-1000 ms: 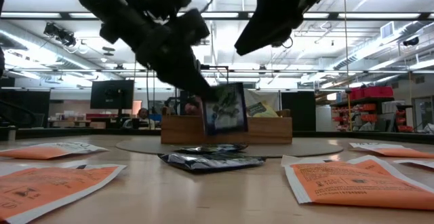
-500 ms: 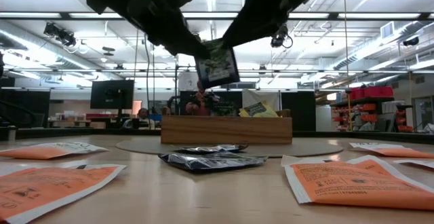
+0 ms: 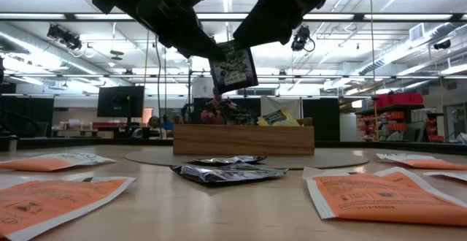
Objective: Pick & Place Tea
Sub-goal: Put the violet tea bag into the middle section of the wooden organizer
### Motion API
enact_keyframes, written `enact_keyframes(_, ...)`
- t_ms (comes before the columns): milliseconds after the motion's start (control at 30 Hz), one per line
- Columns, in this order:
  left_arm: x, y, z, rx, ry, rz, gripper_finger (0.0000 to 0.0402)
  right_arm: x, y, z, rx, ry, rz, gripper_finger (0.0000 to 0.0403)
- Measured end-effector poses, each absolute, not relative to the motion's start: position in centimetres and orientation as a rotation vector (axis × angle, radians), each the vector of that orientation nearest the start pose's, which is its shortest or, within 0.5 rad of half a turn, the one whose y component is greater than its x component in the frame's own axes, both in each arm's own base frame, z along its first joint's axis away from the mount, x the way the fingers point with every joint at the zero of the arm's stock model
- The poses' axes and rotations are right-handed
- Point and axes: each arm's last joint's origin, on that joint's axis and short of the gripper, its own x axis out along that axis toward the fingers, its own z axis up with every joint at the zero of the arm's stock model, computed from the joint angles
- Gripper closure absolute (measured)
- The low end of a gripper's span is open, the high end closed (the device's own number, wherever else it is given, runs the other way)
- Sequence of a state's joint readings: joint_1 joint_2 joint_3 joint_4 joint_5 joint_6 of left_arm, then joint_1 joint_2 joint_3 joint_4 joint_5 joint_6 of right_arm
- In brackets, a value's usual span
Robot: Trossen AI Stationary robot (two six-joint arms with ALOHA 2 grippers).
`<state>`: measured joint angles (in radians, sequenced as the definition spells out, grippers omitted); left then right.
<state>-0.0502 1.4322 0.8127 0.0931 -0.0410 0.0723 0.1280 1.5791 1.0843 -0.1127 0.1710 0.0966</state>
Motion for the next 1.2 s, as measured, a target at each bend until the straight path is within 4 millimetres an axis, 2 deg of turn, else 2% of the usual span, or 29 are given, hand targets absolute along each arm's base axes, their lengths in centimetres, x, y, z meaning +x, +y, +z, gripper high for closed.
enact_keyframes(200,30.12,-1.39,22.31,0.101,0.524,-0.03,0.0399,34.31,3.82,24.88,0.017,0.601,-0.071,0.0238)
enact_keyframes(467,30.22,-1.4,22.49,0.112,0.502,-0.032,0.0399,34.26,3.81,24.78,0.019,0.611,-0.072,0.0286)
enact_keyframes(600,30.23,-1.4,22.51,0.112,0.499,-0.032,0.0399,34.25,3.81,24.74,0.006,0.615,-0.068,0.0324)
enact_keyframes(767,30.23,-1.39,22.51,0.112,0.499,-0.032,0.0399,34.29,3.81,24.8,-0.024,0.61,-0.059,0.0393)
enact_keyframes(900,30.23,-1.39,22.51,0.112,0.499,-0.032,0.0394,34.31,3.79,24.82,-0.029,0.607,-0.059,0.0396)
enact_keyframes(1200,30.23,-1.36,22.51,0.116,0.5,-0.021,0.0352,34.36,3.45,24.89,-0.103,0.599,-0.107,0.0401)
